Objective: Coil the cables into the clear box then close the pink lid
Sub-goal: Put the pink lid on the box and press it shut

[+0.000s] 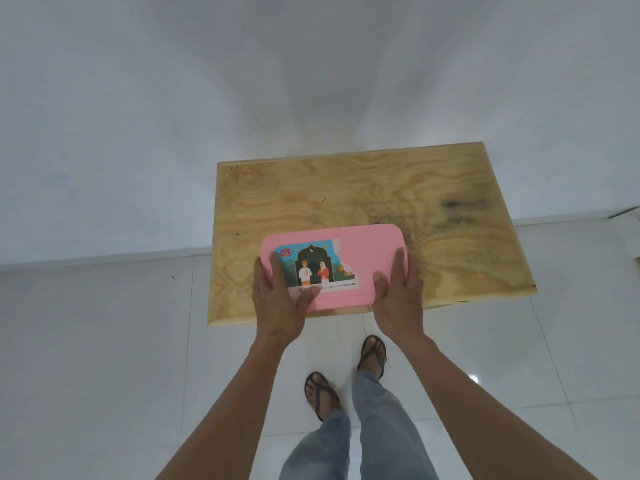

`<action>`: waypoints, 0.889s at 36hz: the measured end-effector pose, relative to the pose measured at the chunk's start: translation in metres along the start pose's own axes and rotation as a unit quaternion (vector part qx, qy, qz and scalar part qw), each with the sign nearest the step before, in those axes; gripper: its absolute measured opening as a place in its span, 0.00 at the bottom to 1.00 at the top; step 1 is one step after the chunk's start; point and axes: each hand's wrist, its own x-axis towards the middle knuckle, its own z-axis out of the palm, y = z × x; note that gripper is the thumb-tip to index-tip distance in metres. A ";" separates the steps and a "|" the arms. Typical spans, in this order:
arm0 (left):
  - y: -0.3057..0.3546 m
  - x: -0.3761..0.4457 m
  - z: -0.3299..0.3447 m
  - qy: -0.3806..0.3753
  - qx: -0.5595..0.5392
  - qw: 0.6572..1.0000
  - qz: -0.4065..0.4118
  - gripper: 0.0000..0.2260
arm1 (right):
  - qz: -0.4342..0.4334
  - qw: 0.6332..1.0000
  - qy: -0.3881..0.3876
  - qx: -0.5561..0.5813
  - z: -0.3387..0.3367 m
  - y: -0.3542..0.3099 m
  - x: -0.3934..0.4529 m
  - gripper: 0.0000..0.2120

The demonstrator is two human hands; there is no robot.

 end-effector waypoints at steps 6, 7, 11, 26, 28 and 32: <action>-0.002 -0.004 0.001 0.012 0.049 0.998 0.030 0.46 | -0.001 0.996 0.050 -0.075 0.004 -0.002 0.001 0.29; -0.002 -0.004 0.000 0.012 0.069 0.997 0.033 0.47 | 0.003 0.995 0.053 -0.088 0.003 -0.004 0.002 0.29; 0.009 0.005 -0.005 0.040 0.097 0.994 0.043 0.49 | -0.021 0.991 0.058 -0.121 -0.005 -0.012 0.011 0.32; 0.005 0.026 0.012 0.077 0.219 0.965 0.120 0.38 | -0.124 0.968 0.060 -0.209 0.004 -0.017 0.045 0.31; 0.004 0.026 0.014 0.078 0.220 0.965 0.117 0.38 | -0.131 0.967 0.060 -0.212 0.005 -0.014 0.046 0.31; 0.004 0.027 0.015 0.084 0.223 0.964 0.117 0.37 | -0.139 0.962 0.078 -0.220 0.007 -0.011 0.047 0.31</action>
